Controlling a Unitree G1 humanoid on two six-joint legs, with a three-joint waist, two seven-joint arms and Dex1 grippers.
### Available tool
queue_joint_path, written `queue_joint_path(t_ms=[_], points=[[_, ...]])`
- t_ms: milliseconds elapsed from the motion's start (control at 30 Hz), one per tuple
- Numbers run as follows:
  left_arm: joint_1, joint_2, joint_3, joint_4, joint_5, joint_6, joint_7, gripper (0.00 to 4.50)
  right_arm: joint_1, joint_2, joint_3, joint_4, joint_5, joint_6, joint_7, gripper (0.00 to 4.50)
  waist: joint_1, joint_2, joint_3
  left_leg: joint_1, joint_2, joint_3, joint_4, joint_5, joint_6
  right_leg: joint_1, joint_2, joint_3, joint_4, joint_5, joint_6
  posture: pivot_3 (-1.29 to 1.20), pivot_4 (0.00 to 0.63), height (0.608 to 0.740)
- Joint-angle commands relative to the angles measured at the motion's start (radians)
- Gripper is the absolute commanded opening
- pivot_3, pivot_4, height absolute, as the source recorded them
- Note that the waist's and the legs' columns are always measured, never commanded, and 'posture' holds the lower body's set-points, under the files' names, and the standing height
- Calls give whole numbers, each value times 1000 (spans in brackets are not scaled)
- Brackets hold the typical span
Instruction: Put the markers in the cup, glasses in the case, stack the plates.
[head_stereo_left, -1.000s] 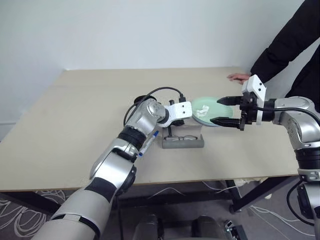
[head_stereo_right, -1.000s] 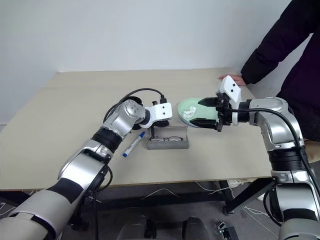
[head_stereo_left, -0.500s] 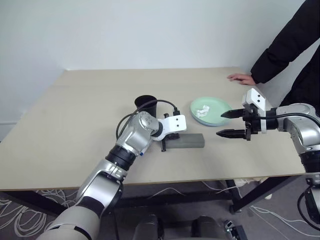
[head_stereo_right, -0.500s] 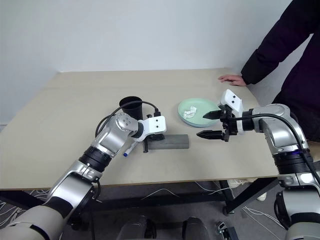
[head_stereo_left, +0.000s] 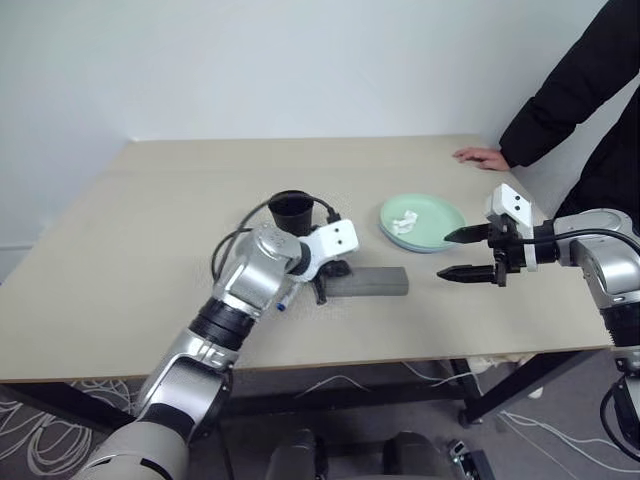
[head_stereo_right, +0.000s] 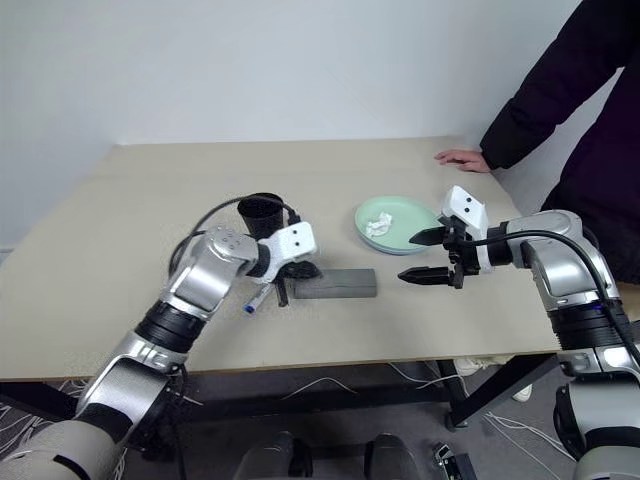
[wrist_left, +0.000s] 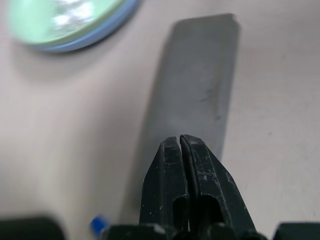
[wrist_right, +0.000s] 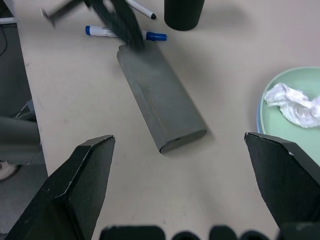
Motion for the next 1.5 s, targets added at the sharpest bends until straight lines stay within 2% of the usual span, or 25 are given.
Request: queue_joint_path(t_ms=[33,100,267,433,467,500,900,1300,1500], points=[[22,48,55,-114,-66,130,-12,194,-13,-15,-23,-18,6,-6,5,4500,0,0,0,0,0,0,0,0,0,0,0,0,0,0,0,0,0,740],[42,83,62,-155,-92,189,-12,600,-18,-13,-22,-14,5,-7,7,4500,1,0,0,1,0,0,0,0,0,0,0,0,0,0,0,0,0,740],[65,129,72,-211,-156,299,21,2282,-31,-4,-15,3,0,-17,11,4500,4,0,0,1,0,-1,1,0,0,0,0,-1,0,0,1,0,0,740],[57,139,60,-185,-173,338,105,3982,-43,12,-8,12,-3,-22,10,4500,2,0,0,1,0,-3,1,0,0,0,-1,0,0,0,1,0,0,740],[56,135,56,-178,-173,342,126,4295,-44,14,-9,14,-4,-24,11,4500,2,0,0,1,0,-3,1,0,0,0,-1,0,0,0,1,0,0,740],[55,131,53,-171,-177,351,143,4421,-44,15,-9,14,-4,-25,11,4500,2,0,0,1,0,-3,1,0,0,0,0,0,0,0,1,0,0,740],[30,141,10,-12,-177,315,230,4421,-30,12,-21,1,-1,-19,2,4500,3,0,0,1,0,-3,1,0,0,-1,0,0,0,1,1,0,0,740],[1,79,-1,146,-167,216,293,4421,-25,17,-24,-11,5,-14,-10,4500,3,0,0,1,-1,-3,0,0,0,-1,-1,0,-1,3,-3,0,0,740],[-64,45,1,246,-163,182,317,4421,-29,24,-21,-5,5,-18,-13,4500,4,0,0,1,-1,-3,0,0,0,-1,-1,0,-1,3,-2,0,0,740]])
